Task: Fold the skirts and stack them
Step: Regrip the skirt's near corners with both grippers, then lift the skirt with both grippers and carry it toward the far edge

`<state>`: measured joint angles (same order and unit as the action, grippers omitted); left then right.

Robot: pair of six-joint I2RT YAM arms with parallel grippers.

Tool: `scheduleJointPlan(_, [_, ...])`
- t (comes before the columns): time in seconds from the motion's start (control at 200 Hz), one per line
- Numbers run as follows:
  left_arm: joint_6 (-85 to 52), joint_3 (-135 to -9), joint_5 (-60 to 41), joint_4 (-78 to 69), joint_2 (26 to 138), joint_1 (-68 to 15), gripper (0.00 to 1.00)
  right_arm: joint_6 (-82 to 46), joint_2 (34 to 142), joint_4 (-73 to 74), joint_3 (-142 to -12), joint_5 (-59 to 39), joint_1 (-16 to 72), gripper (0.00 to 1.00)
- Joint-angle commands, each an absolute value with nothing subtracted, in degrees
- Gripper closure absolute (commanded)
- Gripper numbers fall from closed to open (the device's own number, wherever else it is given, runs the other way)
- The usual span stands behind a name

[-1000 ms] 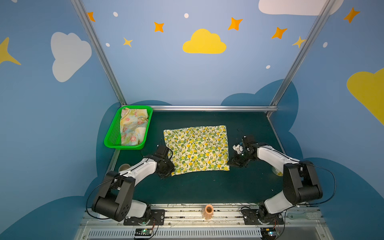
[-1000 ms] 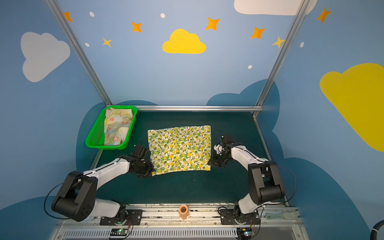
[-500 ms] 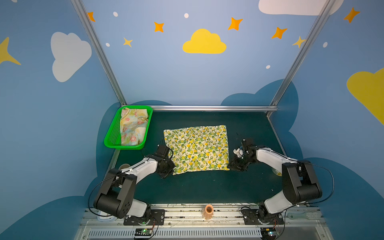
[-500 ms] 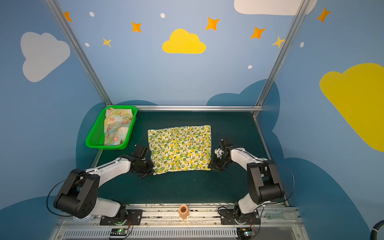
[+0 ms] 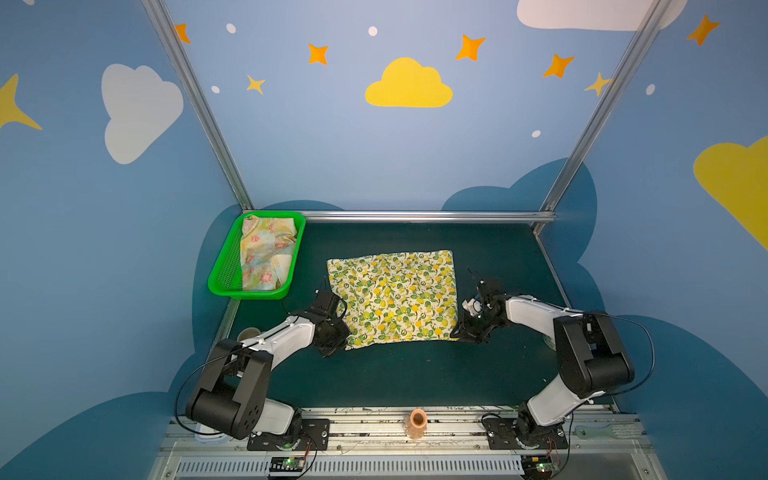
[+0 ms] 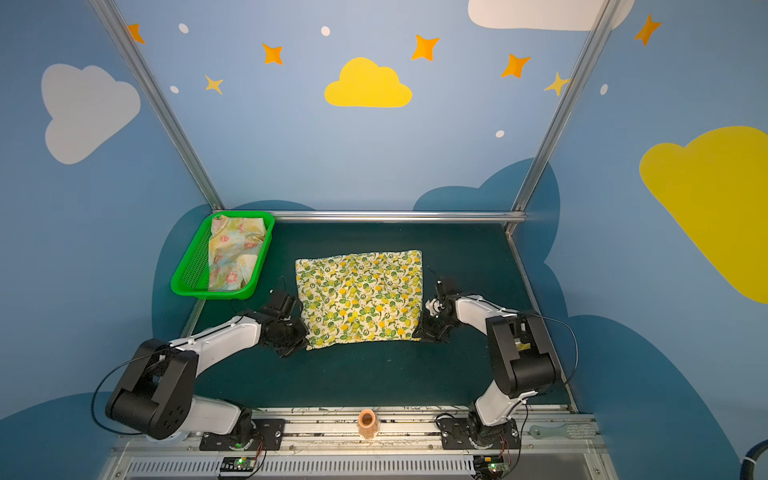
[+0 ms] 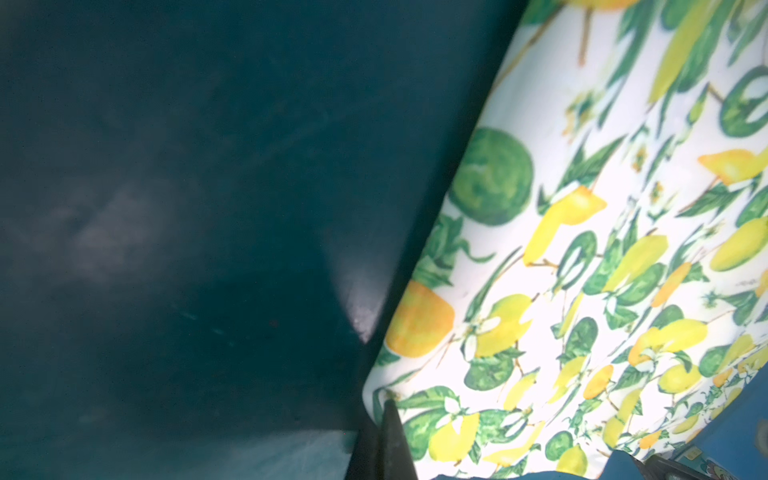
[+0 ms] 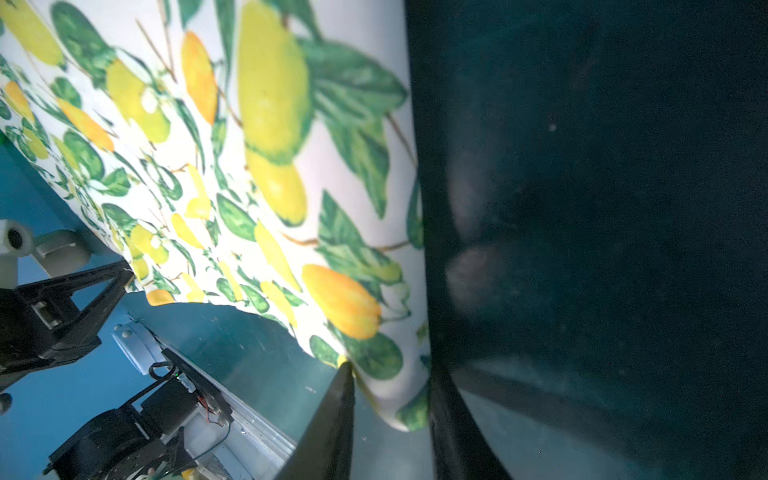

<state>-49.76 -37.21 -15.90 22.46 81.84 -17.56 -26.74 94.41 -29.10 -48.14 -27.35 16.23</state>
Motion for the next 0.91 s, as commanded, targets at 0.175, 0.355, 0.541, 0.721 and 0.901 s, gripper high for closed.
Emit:
scheduleJointPlan(0.175, [-49.15, -37.48, -13.23, 24.16, 80.53, -17.58, 0.96, -26.81, 98.06, -25.56, -50.92, -26.56, 16.25, 0.69])
scheduleJointPlan(0.355, [-48.93, -37.87, -13.06, 24.78, 80.38, -17.58, 0.96, -26.13, 96.89, -25.97, -50.13, -27.16, 16.09, 0.61])
scheduleJointPlan(0.541, [-48.79, -37.70, -12.92, 24.87, 80.40, -17.49, 0.96, -25.37, 96.46, -26.76, -49.15, -26.67, 15.42, 0.59])
scheduleJointPlan(0.721, [-48.60, -37.97, -13.12, 25.13, 80.77, -17.49, 0.96, -25.52, 98.19, -25.64, -49.19, -28.00, 15.17, 0.60])
scheduleJointPlan(0.901, [-48.84, -38.77, -12.97, 25.44, 80.64, -17.40, 0.96, -26.85, 100.24, -24.70, -50.38, -29.92, 15.21, 1.00])
